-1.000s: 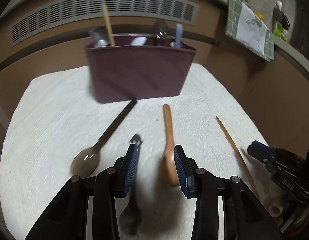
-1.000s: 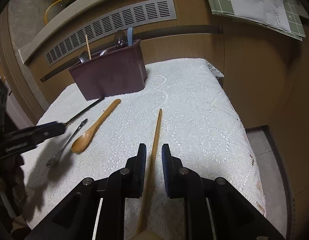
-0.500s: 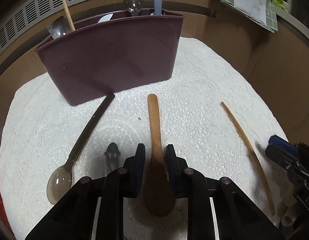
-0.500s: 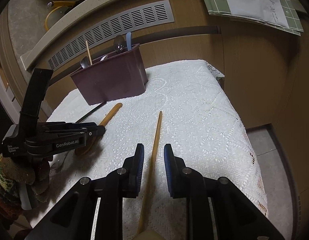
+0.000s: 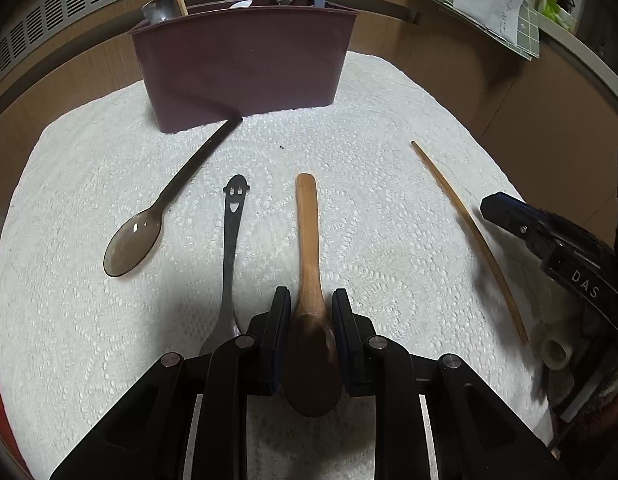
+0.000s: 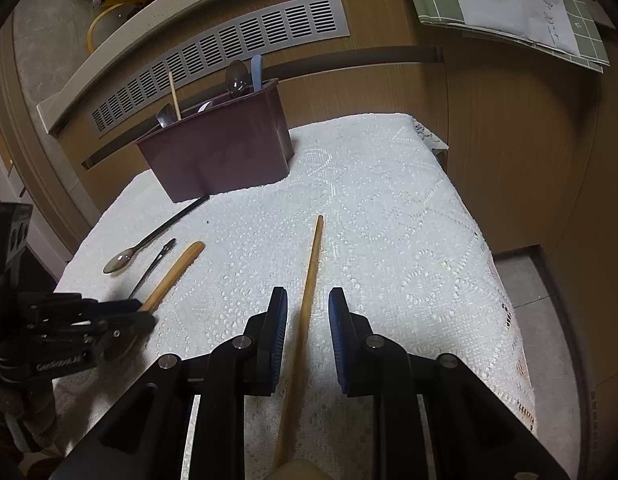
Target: Organize utensils
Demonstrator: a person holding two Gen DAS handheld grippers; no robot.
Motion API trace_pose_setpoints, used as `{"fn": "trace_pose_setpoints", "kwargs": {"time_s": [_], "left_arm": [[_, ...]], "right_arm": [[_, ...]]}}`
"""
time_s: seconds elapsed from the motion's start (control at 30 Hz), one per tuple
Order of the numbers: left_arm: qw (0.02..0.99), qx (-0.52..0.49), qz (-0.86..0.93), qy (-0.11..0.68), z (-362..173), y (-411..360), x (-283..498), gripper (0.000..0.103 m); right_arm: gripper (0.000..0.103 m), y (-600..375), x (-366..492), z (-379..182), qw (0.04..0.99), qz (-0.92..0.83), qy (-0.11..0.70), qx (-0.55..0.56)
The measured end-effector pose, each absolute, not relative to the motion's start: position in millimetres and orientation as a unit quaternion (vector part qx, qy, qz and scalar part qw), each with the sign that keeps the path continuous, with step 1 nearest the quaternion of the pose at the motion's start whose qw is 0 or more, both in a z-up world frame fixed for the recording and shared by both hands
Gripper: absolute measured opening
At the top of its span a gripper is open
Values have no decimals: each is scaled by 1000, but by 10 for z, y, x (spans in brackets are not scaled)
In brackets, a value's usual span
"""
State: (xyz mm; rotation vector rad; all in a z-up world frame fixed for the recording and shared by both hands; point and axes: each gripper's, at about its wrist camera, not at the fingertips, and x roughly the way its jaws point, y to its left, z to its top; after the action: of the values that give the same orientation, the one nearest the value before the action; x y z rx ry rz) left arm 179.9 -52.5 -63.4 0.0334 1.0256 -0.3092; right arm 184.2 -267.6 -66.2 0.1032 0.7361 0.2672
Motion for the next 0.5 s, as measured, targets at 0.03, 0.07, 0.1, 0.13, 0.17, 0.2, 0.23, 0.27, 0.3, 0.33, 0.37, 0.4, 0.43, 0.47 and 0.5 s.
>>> {"fn": "trace_pose_setpoints", "kwargs": {"time_s": [0.03,0.07,0.1,0.13,0.17,0.2,0.23,0.27,0.3,0.33,0.37,0.4,0.43,0.47,0.5], "left_arm": [[860,15,-148,488,-640,-525,1807,22],[861,12,-147,487,-640,-527,1829,22],[861,10,-147,487,-641,-538,1857,22],[862,11,-146,485,-640,-557,1887,22],[863,13,-145,483,-638,-582,1933,22],[864,14,-144,482,-641,-614,2009,22],[865,17,-143,481,-644,-643,2066,22],[866,23,-141,479,-645,-676,2119,22],[867,29,-140,477,-647,-709,2170,23],[867,36,-140,477,-650,-737,2212,23],[867,41,-141,476,-653,-762,2250,23],[866,46,-142,477,-653,-786,2285,23],[865,50,-142,479,-652,-808,2308,23],[864,54,-141,480,-652,-819,2317,23],[863,60,-139,481,-651,-835,2319,23]], "right_arm": [[20,-2676,1843,-662,923,130,359,49],[20,-2672,1844,-662,923,130,359,48],[20,-2668,1845,-663,923,129,360,47],[20,-2664,1843,-663,923,128,360,46],[20,-2664,1841,-662,923,128,360,45],[20,-2663,1839,-661,923,128,360,45],[20,-2663,1838,-661,923,128,359,45],[20,-2664,1839,-662,923,128,360,45],[20,-2664,1839,-661,923,128,359,45],[20,-2665,1838,-660,923,128,359,46],[20,-2666,1839,-659,924,128,358,46],[20,-2668,1837,-658,924,128,358,46],[20,-2669,1835,-656,924,128,357,47],[20,-2672,1832,-655,924,129,356,47],[20,-2673,1829,-653,924,129,356,47]]}}
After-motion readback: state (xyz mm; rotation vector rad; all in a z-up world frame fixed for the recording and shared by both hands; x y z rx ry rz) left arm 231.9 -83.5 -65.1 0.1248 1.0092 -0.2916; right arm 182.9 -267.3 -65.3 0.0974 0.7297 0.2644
